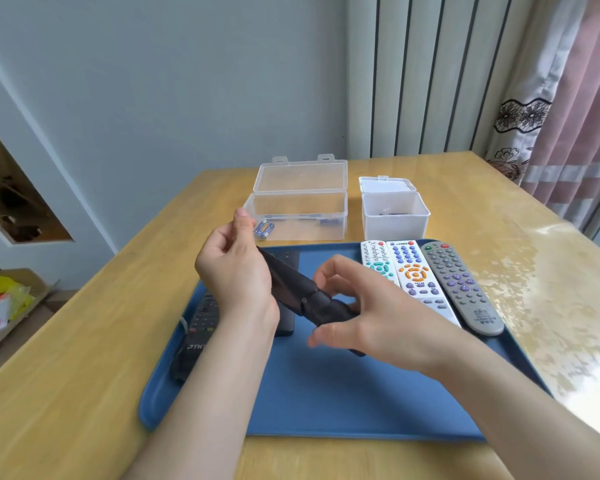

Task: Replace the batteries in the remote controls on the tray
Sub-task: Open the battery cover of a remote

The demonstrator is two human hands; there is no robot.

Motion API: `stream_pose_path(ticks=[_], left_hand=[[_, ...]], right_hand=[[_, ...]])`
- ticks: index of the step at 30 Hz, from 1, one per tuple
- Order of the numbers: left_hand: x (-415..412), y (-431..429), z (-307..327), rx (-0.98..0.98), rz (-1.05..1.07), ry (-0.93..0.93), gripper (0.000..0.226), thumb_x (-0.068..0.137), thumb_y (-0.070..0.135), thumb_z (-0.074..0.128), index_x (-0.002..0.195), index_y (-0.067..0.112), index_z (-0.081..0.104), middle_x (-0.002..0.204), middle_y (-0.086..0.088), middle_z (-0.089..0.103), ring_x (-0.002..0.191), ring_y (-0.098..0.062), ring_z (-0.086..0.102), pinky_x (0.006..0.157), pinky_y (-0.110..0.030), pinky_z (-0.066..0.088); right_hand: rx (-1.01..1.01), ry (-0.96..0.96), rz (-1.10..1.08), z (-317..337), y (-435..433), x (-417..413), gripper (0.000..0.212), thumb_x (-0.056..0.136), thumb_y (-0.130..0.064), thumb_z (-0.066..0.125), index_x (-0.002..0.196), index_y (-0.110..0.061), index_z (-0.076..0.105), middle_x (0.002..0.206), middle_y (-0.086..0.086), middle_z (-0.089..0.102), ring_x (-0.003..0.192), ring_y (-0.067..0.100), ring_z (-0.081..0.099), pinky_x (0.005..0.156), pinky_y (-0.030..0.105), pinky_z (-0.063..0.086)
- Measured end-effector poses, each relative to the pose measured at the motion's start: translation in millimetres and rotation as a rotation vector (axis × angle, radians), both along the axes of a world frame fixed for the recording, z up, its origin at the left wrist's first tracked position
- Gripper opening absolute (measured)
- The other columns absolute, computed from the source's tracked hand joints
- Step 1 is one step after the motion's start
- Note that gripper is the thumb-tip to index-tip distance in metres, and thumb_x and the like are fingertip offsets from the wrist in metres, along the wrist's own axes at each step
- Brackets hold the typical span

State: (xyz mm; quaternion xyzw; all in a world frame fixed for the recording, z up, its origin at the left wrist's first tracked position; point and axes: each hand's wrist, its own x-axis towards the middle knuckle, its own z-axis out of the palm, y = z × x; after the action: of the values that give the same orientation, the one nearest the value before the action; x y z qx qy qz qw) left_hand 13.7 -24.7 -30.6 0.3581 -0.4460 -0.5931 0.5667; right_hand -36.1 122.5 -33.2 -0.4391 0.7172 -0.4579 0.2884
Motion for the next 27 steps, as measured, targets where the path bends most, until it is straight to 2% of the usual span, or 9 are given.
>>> stream_pose_path(ticks=[4,8,10,12,16,19,21,24,27], left_hand=[[-2.0,12.0,-1.7,-0.060,-0.035,-0.028,0.026,0.092,0.032,0.063,0.070,0.018,0.065,0.056,0.017,0.057,0.053,0.008,0.051,0.055,-0.006,0.038],[-3.8,10.6,-1.1,-0.085,-0.162,-0.020,0.021,0.093,0.031,0.062,0.078,0.017,0.066,0.073,0.010,0.062,0.063,0.004,0.054,0.064,-0.013,0.043],[-1.5,7.2,0.3,-0.149,-0.299,-0.098,0.015,0.092,0.027,0.064,0.082,0.019,0.070,0.077,0.012,0.066,0.070,0.002,0.058,0.071,-0.017,0.045],[4.6,1.6,4.7,-0.291,-0.471,-0.187,0.006,0.088,0.019,0.068,0.088,0.022,0.073,0.080,0.012,0.068,0.075,-0.001,0.060,0.075,-0.020,0.046],[20.1,-5.5,17.7,-0.703,-0.877,-0.460,0.032,0.071,0.020,0.079,0.101,0.029,0.074,0.112,0.006,0.063,0.107,-0.002,0.059,0.089,-0.014,0.045],[19.9,0.7,18.4,-0.811,-0.862,-0.580,0.041,0.067,0.010,0.086,0.098,0.034,0.073,0.105,0.011,0.067,0.101,-0.002,0.061,0.086,-0.013,0.046],[17.0,3.3,16.3,-0.743,-0.784,-0.532,0.037,0.068,0.010,0.085,0.096,0.033,0.074,0.098,0.013,0.072,0.097,-0.001,0.065,0.085,-0.012,0.046],[12.3,11.1,12.8,-0.627,-0.748,-0.433,0.027,0.073,0.015,0.082,0.095,0.029,0.074,0.088,0.016,0.074,0.084,-0.002,0.067,0.077,-0.017,0.049],[5.8,27.1,4.9,-0.626,-0.675,-0.444,0.023,0.073,0.031,0.082,0.093,0.033,0.071,0.073,0.009,0.069,0.067,-0.012,0.064,0.063,-0.025,0.049]], right_hand=[[-0.030,-0.022,-0.094,-0.3,-2.4,5.2,0.023,0.089,-0.026,0.069,0.093,-0.016,0.049,0.099,0.005,0.067,0.062,0.018,0.072,0.047,0.017,0.039],[-0.082,-0.194,-0.107,4.3,0.6,-5.1,0.024,0.091,-0.023,0.069,0.100,-0.008,0.053,0.087,0.015,0.068,0.060,0.025,0.071,0.058,0.028,0.047],[-0.089,-0.220,-0.112,8.2,4.2,-10.9,0.025,0.091,-0.022,0.068,0.103,-0.006,0.054,0.084,0.016,0.071,0.055,0.020,0.067,0.054,0.027,0.047],[-0.096,-0.208,-0.143,13.1,8.7,-19.0,0.026,0.089,-0.022,0.069,0.105,-0.007,0.057,0.085,0.016,0.075,0.055,0.019,0.065,0.050,0.022,0.045],[-0.108,-0.252,-0.160,21.0,24.7,-41.0,0.023,0.086,-0.018,0.071,0.103,-0.005,0.064,0.078,0.010,0.075,0.057,0.021,0.065,0.053,0.023,0.044],[-0.119,-0.360,-0.116,22.2,32.3,-50.6,0.031,0.078,-0.018,0.072,0.105,-0.003,0.070,0.082,0.011,0.073,0.060,0.022,0.066,0.050,0.020,0.046],[-0.213,-0.517,-0.134,22.0,34.0,-55.1,0.032,0.076,-0.016,0.069,0.106,-0.004,0.070,0.086,0.013,0.072,0.060,0.024,0.067,0.052,0.021,0.052],[-0.465,-0.792,-0.178,18.0,31.3,-58.2,0.040,0.075,-0.011,0.065,0.115,-0.004,0.064,0.092,0.014,0.071,0.063,0.022,0.069,0.063,0.022,0.057],[-0.637,-0.910,-0.162,10.5,22.9,-55.0,0.044,0.079,-0.006,0.065,0.122,-0.006,0.058,0.100,0.014,0.069,0.068,0.016,0.069,0.068,0.020,0.057]])
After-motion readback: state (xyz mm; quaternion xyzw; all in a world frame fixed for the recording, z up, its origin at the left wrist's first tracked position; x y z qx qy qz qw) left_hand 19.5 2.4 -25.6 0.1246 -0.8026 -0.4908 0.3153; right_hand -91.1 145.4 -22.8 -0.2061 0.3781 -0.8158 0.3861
